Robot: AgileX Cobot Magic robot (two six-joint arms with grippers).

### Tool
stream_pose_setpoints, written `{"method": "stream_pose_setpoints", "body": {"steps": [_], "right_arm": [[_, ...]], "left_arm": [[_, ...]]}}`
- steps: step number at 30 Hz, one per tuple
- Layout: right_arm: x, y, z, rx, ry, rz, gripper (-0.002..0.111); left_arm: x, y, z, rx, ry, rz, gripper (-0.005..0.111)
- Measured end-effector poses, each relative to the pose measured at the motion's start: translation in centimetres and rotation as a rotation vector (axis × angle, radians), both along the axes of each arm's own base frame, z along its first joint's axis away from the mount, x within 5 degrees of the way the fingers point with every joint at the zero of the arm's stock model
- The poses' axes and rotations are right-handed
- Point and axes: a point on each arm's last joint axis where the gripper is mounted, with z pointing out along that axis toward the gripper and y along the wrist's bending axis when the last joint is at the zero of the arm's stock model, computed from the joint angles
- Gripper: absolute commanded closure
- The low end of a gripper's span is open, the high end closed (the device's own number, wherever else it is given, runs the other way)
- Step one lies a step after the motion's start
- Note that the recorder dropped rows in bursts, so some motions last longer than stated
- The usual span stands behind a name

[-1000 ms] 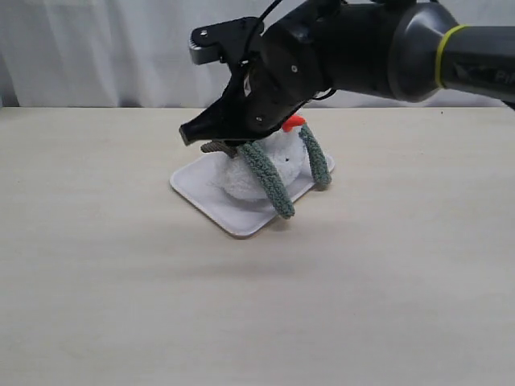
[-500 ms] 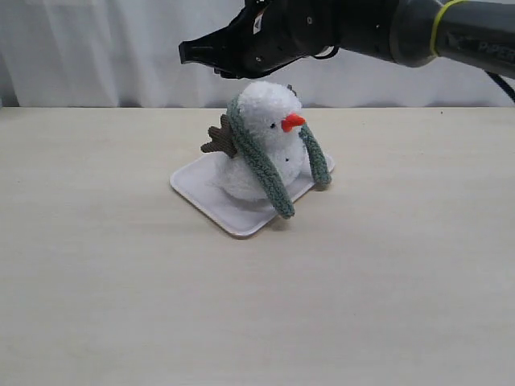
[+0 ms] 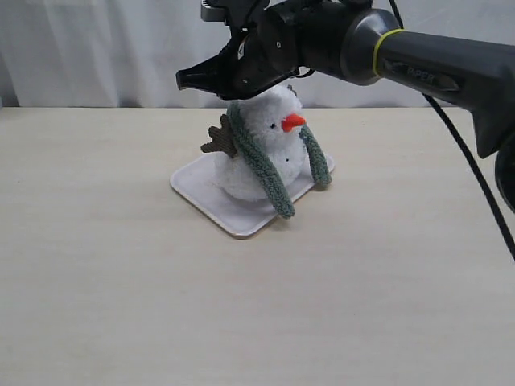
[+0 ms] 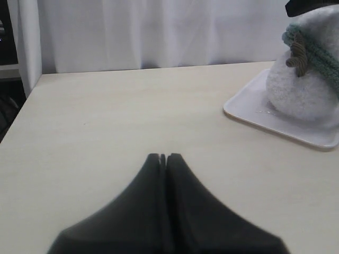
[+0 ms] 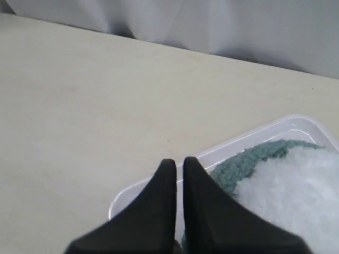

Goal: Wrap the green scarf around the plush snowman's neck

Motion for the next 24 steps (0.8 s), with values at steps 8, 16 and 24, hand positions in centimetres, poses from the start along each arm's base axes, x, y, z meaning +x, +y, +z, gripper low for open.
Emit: {"method": "stream_pose_setpoints", "body": {"steps": [8,16,24], "right_arm": [[-0.1,-0.6,-1.5,-0.147,0.063,0.024,0.104],[-1.3,-1.5,1.2,-0.216,0.063,0.059,0.104],[-3.5,-1.8,3.9,-0.320,0.094,0.152,0.103]], "left_arm": [[0.0,0.0,0.0,0.000,0.000,0.000,0.107],[0.0,0.0,0.0,0.000,0.000,0.000,0.107],[0.0,0.0,0.0,0.000,0.000,0.000,0.107]]}}
